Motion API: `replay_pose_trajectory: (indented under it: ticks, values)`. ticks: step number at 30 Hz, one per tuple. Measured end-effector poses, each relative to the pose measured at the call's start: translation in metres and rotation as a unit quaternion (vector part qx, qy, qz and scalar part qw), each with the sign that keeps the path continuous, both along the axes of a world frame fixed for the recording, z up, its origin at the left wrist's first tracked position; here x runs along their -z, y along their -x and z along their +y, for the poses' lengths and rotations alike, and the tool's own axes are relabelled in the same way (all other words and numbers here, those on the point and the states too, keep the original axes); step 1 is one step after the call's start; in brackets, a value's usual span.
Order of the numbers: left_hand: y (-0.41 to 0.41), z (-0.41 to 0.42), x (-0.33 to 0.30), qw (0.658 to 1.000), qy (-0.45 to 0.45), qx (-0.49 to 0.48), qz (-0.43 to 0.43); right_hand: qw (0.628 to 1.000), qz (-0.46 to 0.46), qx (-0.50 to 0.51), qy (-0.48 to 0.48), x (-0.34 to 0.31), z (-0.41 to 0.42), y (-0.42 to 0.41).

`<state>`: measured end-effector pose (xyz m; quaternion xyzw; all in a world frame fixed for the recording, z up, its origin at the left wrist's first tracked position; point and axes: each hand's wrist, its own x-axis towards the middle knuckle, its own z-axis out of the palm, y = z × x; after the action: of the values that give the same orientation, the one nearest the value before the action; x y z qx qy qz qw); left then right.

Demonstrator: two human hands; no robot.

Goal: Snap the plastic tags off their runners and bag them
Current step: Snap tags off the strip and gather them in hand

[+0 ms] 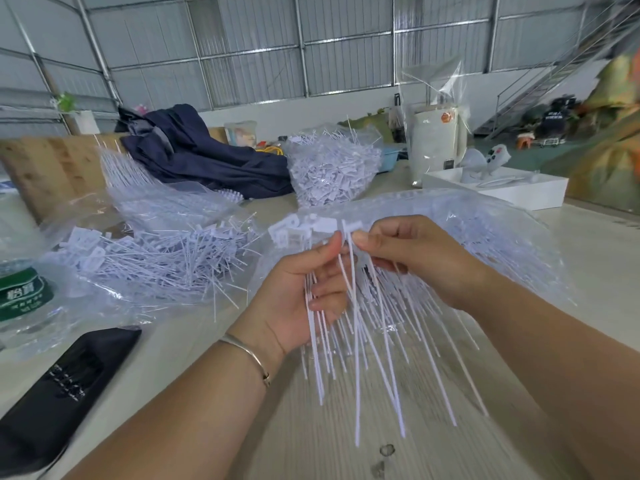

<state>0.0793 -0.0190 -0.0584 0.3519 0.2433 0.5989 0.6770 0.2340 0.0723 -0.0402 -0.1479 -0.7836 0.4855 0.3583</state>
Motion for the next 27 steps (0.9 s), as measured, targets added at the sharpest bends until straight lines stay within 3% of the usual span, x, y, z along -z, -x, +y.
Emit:
replay_pose_trajectory:
  ticks: [2,4,7,10,13,18,27]
  values:
    - [0.005,0.0,-0.002,0.998,0.003,-0.063,0.017,0.998,0.03,0.059,-0.006,-0.002,0.001,0.0]
    - [0.011,-0.001,-0.004,0.986,0.017,-0.133,0.095,0.989,0.033,0.137,-0.047,-0.001,0.006,-0.003]
    - [0.013,0.0,-0.002,0.947,0.032,-0.21,0.24,0.967,-0.017,0.214,-0.137,0.002,0.01,-0.005]
    - [0.009,0.004,0.003,0.91,0.051,-0.264,0.316,0.959,-0.062,0.237,-0.144,0.006,0.009,-0.005]
    - [0.009,0.006,0.006,0.875,0.041,-0.308,0.371,0.966,-0.052,0.227,-0.113,0.007,0.011,-0.005]
    - [0.009,0.007,0.007,0.856,0.019,-0.326,0.401,0.982,-0.016,0.167,-0.087,0.007,0.008,-0.007]
    - [0.011,0.002,-0.001,0.864,0.007,-0.278,0.419,0.995,-0.009,0.099,-0.018,0.001,0.01,-0.007]
